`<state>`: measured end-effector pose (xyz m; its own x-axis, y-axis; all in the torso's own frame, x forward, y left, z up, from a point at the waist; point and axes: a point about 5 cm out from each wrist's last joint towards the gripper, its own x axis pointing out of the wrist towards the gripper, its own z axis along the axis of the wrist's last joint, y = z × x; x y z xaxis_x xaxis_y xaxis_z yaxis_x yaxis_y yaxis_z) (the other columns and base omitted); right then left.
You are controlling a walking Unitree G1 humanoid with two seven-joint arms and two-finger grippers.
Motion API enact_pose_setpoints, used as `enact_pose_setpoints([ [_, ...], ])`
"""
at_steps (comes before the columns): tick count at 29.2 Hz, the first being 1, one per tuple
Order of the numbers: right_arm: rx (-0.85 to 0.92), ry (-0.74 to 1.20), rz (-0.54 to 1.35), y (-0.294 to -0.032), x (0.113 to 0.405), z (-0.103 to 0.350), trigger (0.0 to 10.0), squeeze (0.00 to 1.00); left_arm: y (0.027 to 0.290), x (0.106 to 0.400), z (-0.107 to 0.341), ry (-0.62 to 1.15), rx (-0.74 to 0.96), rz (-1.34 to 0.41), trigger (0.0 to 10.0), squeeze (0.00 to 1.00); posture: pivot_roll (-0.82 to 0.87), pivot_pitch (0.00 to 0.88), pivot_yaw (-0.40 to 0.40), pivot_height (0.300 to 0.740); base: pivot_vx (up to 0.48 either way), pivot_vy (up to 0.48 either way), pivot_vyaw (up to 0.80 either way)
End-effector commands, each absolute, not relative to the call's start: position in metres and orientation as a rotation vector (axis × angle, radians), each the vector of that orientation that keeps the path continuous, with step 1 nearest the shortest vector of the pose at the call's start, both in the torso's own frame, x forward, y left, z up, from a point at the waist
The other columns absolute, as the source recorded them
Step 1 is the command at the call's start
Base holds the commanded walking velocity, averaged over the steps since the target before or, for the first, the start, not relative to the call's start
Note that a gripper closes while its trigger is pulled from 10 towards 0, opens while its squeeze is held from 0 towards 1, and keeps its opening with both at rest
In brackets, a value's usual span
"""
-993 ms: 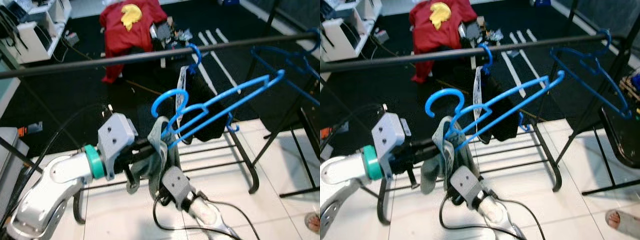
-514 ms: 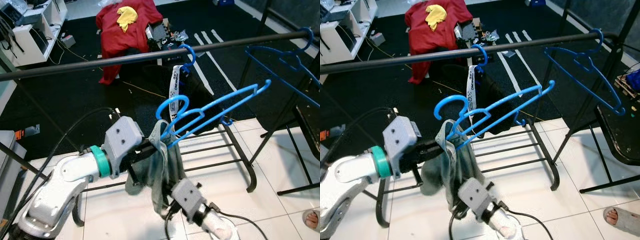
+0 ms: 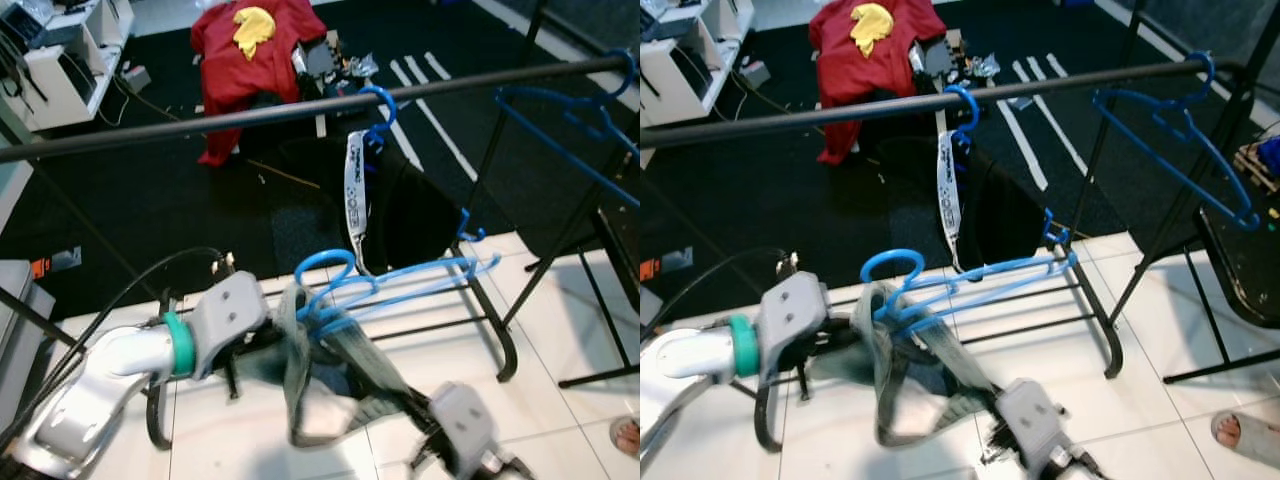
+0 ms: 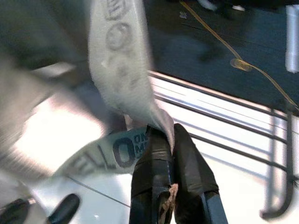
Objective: Hang hanger
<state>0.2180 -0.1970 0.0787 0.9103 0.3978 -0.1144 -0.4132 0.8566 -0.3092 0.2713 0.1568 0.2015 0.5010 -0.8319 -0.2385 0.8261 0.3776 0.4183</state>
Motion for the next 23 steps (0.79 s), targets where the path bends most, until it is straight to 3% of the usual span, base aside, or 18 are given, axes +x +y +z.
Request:
enact_pose_setpoints([
  [1,-0.311,0.088,0.440,-0.195,0.211,0.069,0.0,0.00,0.158,0.267,0.203,-0.009,0.525,-1.082,10.0,0.00,-0.25,0.241,0.189,0.740,0.000,0.000,0.00],
  [4,-0.337,0.127,0.403,-0.212,0.211,0.065,0.0,0.00,0.162,0.262,0.201,0.047,0.509,-1.177,10.0,0.00,-0.24,0.234,0.182,0.740,0.000,0.000,0.00],
  [11,-0.346,0.115,0.399,-0.216,0.215,0.074,0.0,0.00,0.163,0.261,0.196,0.056,0.569,-1.208,10.0,0.00,-0.24,0.230,0.177,0.740,0.000,0.000,0.00],
  [12,-0.356,0.111,0.407,-0.217,0.216,0.079,0.0,0.00,0.163,0.260,0.192,0.056,0.610,-1.221,10.0,0.05,-0.24,0.229,0.174,0.740,0.000,0.000,0.00],
  [23,-0.398,0.132,0.436,-0.230,0.212,0.093,0.0,0.00,0.175,0.256,0.176,0.064,0.829,-1.312,10.0,0.10,-0.25,0.222,0.163,0.740,0.000,0.000,0.00],
])
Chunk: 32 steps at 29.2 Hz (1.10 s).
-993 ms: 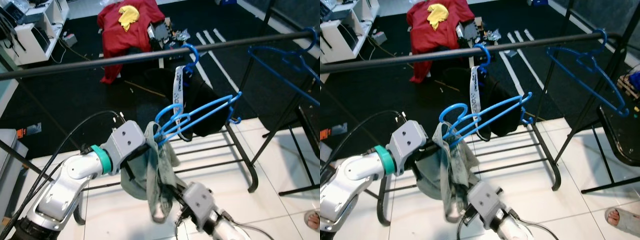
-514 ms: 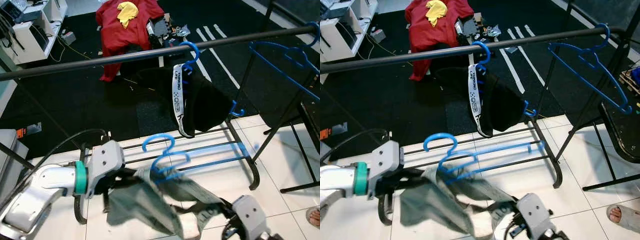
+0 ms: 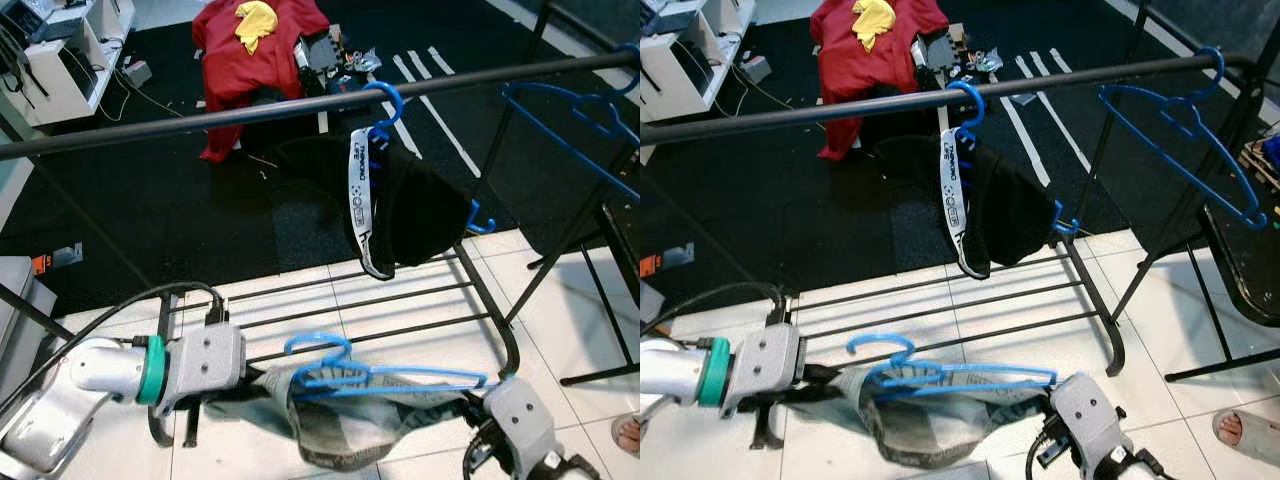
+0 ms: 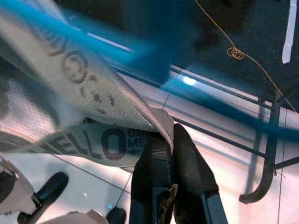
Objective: Hang hanger
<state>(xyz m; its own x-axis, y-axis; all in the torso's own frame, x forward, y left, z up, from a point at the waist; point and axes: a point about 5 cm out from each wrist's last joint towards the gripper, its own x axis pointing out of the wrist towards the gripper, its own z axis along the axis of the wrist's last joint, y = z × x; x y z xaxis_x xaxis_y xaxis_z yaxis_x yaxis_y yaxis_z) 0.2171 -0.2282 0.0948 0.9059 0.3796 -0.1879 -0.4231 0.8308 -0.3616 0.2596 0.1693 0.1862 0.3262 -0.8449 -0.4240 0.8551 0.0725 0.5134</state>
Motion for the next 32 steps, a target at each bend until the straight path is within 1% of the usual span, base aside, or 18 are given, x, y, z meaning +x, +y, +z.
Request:
enact_pose_setpoints([
  [1,-0.401,0.136,0.443,-0.232,0.211,0.096,0.0,0.00,0.179,0.256,0.172,0.072,0.865,-1.318,10.0,0.11,-0.25,0.222,0.163,0.740,0.000,0.000,0.00],
  [4,-0.401,0.142,0.452,-0.233,0.209,0.096,0.0,0.00,0.182,0.258,0.171,0.080,0.892,-1.322,10.0,0.13,-0.25,0.222,0.163,0.740,0.000,0.000,0.00],
  [6,-0.391,0.160,0.474,-0.231,0.204,0.093,0.0,0.00,0.186,0.264,0.170,0.084,0.948,-1.294,10.0,0.11,-0.26,0.221,0.163,0.740,0.000,0.000,0.00],
  [7,-0.391,0.160,0.474,-0.231,0.204,0.093,0.0,0.00,0.186,0.264,0.170,0.084,0.948,-1.294,10.0,0.11,-0.26,0.221,0.163,0.740,0.000,0.000,0.00],
  [9,-0.381,0.172,0.501,-0.227,0.200,0.092,0.0,0.00,0.190,0.270,0.167,0.078,1.032,-1.258,10.0,0.08,-0.26,0.221,0.163,0.740,0.000,0.000,0.00],
  [11,-0.381,0.172,0.501,-0.227,0.200,0.092,0.0,0.00,0.190,0.270,0.167,0.078,1.032,-1.258,10.0,0.08,-0.26,0.221,0.163,0.740,0.000,0.000,0.00],
  [12,-0.375,0.177,0.519,-0.224,0.198,0.093,0.0,0.00,0.191,0.274,0.166,0.066,1.066,-1.225,10.0,0.06,-0.26,0.223,0.168,0.740,0.000,0.000,0.00],
  [14,-0.375,0.177,0.519,-0.224,0.198,0.093,0.0,0.00,0.191,0.274,0.166,0.066,1.066,-1.225,10.0,0.06,-0.26,0.223,0.168,0.740,0.000,0.000,0.00],
  [15,-0.371,0.181,0.546,-0.220,0.197,0.094,0.0,0.00,0.191,0.278,0.166,0.057,1.077,-1.186,10.0,0.00,-0.26,0.225,0.170,0.740,0.000,0.000,0.00],
  [17,-0.371,0.181,0.546,-0.220,0.197,0.094,0.0,0.00,0.191,0.278,0.166,0.057,1.077,-1.186,10.0,0.00,-0.26,0.225,0.170,0.740,0.000,0.000,0.00],
  [19,-0.383,0.193,0.624,-0.211,0.192,0.099,0.0,0.00,0.188,0.283,0.166,0.010,1.106,-1.139,10.0,0.00,-0.26,0.230,0.170,0.740,0.000,0.000,0.00],
  [20,-0.383,0.193,0.624,-0.211,0.192,0.099,0.0,0.00,0.188,0.283,0.166,0.010,1.106,-1.139,10.0,0.00,-0.26,0.230,0.170,0.740,0.000,0.000,0.00],
  [23,-0.416,0.246,0.716,-0.214,0.182,0.104,0.0,0.00,0.189,0.289,0.166,-0.029,1.148,-1.105,10.0,0.00,-0.26,0.235,0.169,0.740,0.000,0.000,0.00],
  [28,-0.416,0.268,0.758,-0.214,0.176,0.108,0.0,0.00,0.188,0.291,0.165,-0.049,1.178,-1.089,10.0,0.00,-0.27,0.239,0.166,0.740,0.000,0.000,0.00],
  [32,-0.411,0.249,0.778,-0.211,0.172,0.121,0.0,0.00,0.187,0.288,0.158,-0.061,1.216,-1.106,10.0,0.00,-0.27,0.242,0.164,0.740,0.000,0.000,0.00],
])
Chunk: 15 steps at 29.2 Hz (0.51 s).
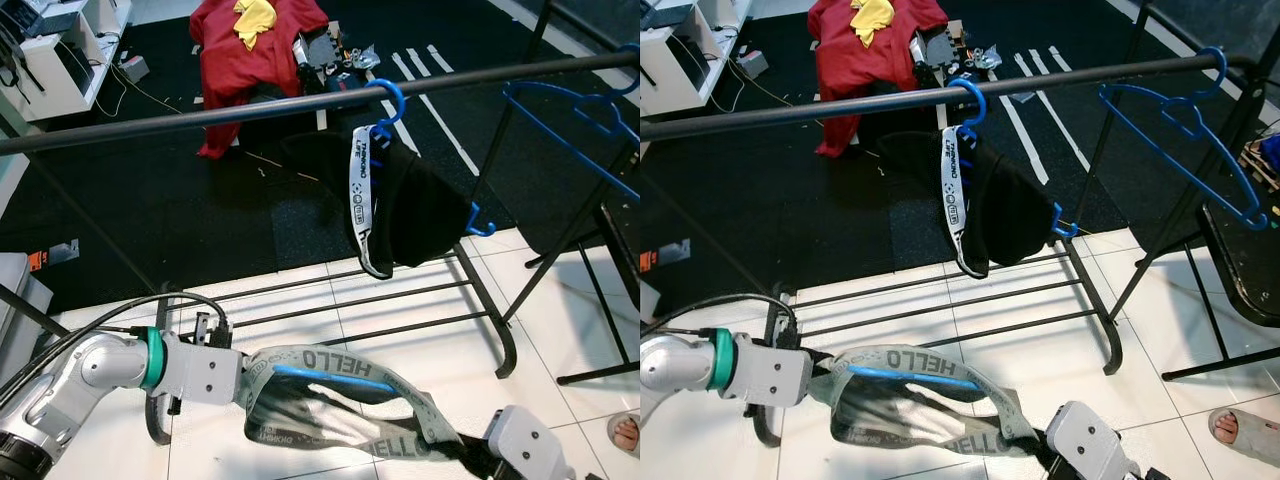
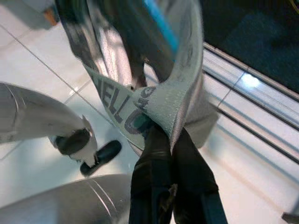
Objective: Hang hanger
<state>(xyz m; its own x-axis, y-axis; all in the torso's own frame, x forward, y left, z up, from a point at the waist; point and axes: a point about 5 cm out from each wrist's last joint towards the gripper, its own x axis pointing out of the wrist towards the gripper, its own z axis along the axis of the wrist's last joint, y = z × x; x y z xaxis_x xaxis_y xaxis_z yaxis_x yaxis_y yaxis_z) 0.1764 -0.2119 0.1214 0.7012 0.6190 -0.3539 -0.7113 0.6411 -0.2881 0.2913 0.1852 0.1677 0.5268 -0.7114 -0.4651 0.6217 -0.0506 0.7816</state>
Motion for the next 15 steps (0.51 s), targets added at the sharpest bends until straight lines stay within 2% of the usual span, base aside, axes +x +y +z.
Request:
enact_pose_setpoints([
  [1,-0.421,0.218,0.785,-0.211,0.170,0.135,0.0,0.00,0.189,0.287,0.155,-0.063,1.237,-1.103,10.0,0.00,-0.27,0.245,0.164,0.740,0.000,0.000,0.00],
  [7,-0.393,0.128,0.803,-0.199,0.174,0.157,0.0,0.00,0.189,0.288,0.152,-0.068,1.247,-1.087,10.0,0.00,-0.27,0.249,0.168,0.740,0.000,0.000,0.00],
  [8,-0.336,0.008,0.823,-0.183,0.180,0.180,0.0,0.00,0.187,0.288,0.151,-0.072,1.246,-1.083,10.0,0.00,-0.27,0.250,0.169,0.740,0.000,0.000,0.00],
  [9,-0.336,0.008,0.823,-0.183,0.180,0.180,0.0,0.00,0.187,0.288,0.151,-0.072,1.246,-1.083,10.0,0.00,-0.27,0.250,0.169,0.740,0.000,0.000,0.00],
  [11,-0.277,-0.141,0.909,-0.144,0.184,0.204,0.0,0.00,0.181,0.290,0.149,-0.076,1.221,-1.065,10.0,0.00,-0.28,0.249,0.171,0.740,0.000,0.000,0.00],
  [12,-0.277,-0.141,0.909,-0.144,0.184,0.204,0.0,0.00,0.181,0.290,0.149,-0.076,1.221,-1.065,10.0,0.00,-0.28,0.249,0.171,0.740,0.000,0.000,0.00],
  [13,-0.285,-0.131,0.949,-0.127,0.186,0.196,0.0,0.00,0.178,0.292,0.149,-0.074,1.189,-1.048,10.0,0.00,-0.27,0.248,0.172,0.740,0.000,0.000,0.00],
  [15,-0.285,-0.131,0.949,-0.127,0.186,0.196,0.0,0.00,0.178,0.292,0.149,-0.074,1.189,-1.048,10.0,0.00,-0.27,0.248,0.172,0.740,0.000,0.000,0.00],
])
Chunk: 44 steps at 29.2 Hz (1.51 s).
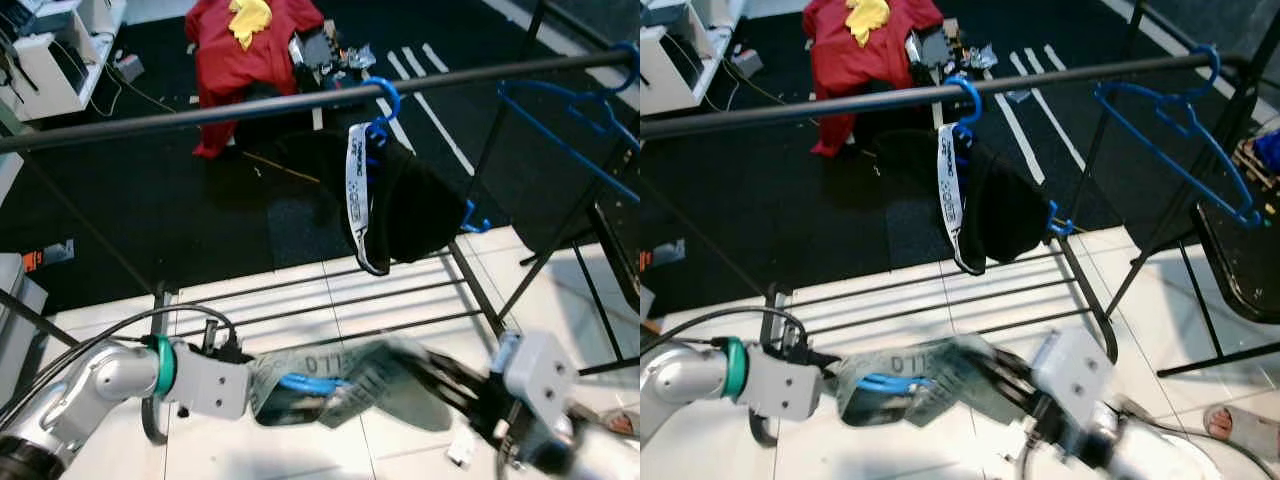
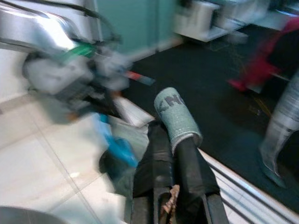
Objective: Hang hanger
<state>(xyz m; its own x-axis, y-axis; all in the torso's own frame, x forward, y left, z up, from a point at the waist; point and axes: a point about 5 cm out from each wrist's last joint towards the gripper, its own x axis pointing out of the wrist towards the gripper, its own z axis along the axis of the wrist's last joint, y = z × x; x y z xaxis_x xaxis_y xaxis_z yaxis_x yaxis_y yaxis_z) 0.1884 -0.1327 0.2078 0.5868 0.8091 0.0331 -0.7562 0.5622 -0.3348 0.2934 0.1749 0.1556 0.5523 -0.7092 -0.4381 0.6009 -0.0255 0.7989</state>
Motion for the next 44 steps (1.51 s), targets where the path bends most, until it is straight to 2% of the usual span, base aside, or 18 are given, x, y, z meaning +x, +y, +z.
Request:
enact_pose_setpoints([
  [1,-0.336,-0.061,0.967,-0.115,0.190,0.174,0.0,0.00,0.175,0.296,0.151,-0.081,1.153,-1.015,10.0,0.00,-0.27,0.246,0.170,0.740,0.000,0.000,0.00],
  [3,-0.380,-0.009,0.983,-0.106,0.192,0.157,0.0,0.00,0.173,0.298,0.153,-0.086,1.129,-0.993,10.0,0.00,-0.27,0.246,0.170,0.740,0.000,0.000,0.00],
  [5,-0.463,0.193,0.937,-0.104,0.201,0.097,0.0,0.00,0.164,0.304,0.162,-0.102,1.011,-0.945,10.0,0.00,-0.25,0.245,0.172,0.740,0.000,0.000,0.00],
  [10,-0.516,0.349,0.899,-0.107,0.205,0.055,0.0,0.00,0.155,0.305,0.172,-0.116,0.896,-0.930,10.0,0.00,-0.24,0.245,0.172,0.740,0.000,0.000,0.00],
  [12,-0.516,0.349,0.899,-0.107,0.205,0.055,0.0,0.00,0.155,0.305,0.172,-0.116,0.896,-0.930,10.0,0.00,-0.24,0.245,0.172,0.740,0.000,0.000,0.00],
  [16,-0.593,0.435,0.926,-0.104,0.204,0.038,0.0,0.00,0.143,0.313,0.190,-0.154,0.753,-0.878,10.0,0.00,-0.24,0.246,0.165,0.740,0.000,0.000,0.00],
  [24,-0.683,0.447,0.960,-0.104,0.203,0.021,0.0,0.00,0.128,0.317,0.204,-0.186,0.656,-0.857,10.0,0.00,-0.25,0.244,0.160,0.740,0.000,0.000,0.00],
  [25,-0.660,0.402,0.905,-0.104,0.210,0.028,10.0,0.00,0.126,0.316,0.204,-0.191,0.646,-0.860,10.0,0.00,-0.26,0.244,0.157,0.740,0.000,0.000,0.00],
  [28,-0.660,0.402,0.905,-0.104,0.210,0.028,10.0,0.00,0.126,0.316,0.204,-0.191,0.646,-0.860,10.0,0.00,-0.26,0.244,0.157,0.740,0.000,0.000,0.00],
  [30,-0.636,0.321,0.828,-0.104,0.220,0.039,10.0,0.00,0.124,0.315,0.205,-0.196,0.634,-0.863,10.0,0.00,-0.26,0.243,0.155,0.740,0.000,0.000,0.00],
  [31,-0.584,0.229,0.755,-0.107,0.229,0.055,10.0,0.41,0.122,0.314,0.206,-0.201,0.615,-0.865,10.0,0.00,-0.26,0.243,0.154,0.740,0.000,0.000,0.00],
  [32,-0.496,0.151,0.687,-0.111,0.236,0.072,10.0,1.00,0.119,0.313,0.206,-0.204,0.593,-0.862,10.0,0.00,-0.27,0.240,0.155,0.740,0.000,0.000,0.00],
  [35,-0.379,0.084,0.689,-0.113,0.236,0.092,10.0,1.00,0.115,0.312,0.207,-0.214,0.550,-0.851,10.0,0.00,-0.27,0.236,0.159,0.740,0.000,0.000,0.00],
  [36,-0.328,0.076,0.748,-0.112,0.230,0.101,10.0,0.00,0.113,0.312,0.208,-0.222,0.527,-0.841,10.0,0.00,-0.27,0.233,0.161,0.740,0.000,0.000,0.00],
  [39,-0.286,0.070,0.820,-0.109,0.224,0.108,10.0,0.00,0.112,0.313,0.209,-0.229,0.506,-0.829,10.0,0.00,-0.28,0.231,0.162,0.740,0.000,0.000,0.00],
  [40,-0.229,0.102,0.976,-0.106,0.204,0.118,10.0,0.00,0.111,0.313,0.211,-0.245,0.502,-0.811,10.0,0.00,-0.28,0.227,0.164,0.740,0.000,0.000,0.00],
  [42,-0.234,0.151,1.107,-0.109,0.183,0.124,10.0,0.00,0.110,0.312,0.211,-0.283,0.582,-0.808,10.0,0.00,-0.29,0.223,0.165,0.740,0.000,0.000,0.00],
  [44,-0.332,0.205,1.164,-0.118,0.168,0.122,10.0,0.00,0.109,0.311,0.209,-0.296,0.633,-0.831,10.0,0.00,-0.29,0.223,0.165,0.740,0.000,0.000,0.00],
])
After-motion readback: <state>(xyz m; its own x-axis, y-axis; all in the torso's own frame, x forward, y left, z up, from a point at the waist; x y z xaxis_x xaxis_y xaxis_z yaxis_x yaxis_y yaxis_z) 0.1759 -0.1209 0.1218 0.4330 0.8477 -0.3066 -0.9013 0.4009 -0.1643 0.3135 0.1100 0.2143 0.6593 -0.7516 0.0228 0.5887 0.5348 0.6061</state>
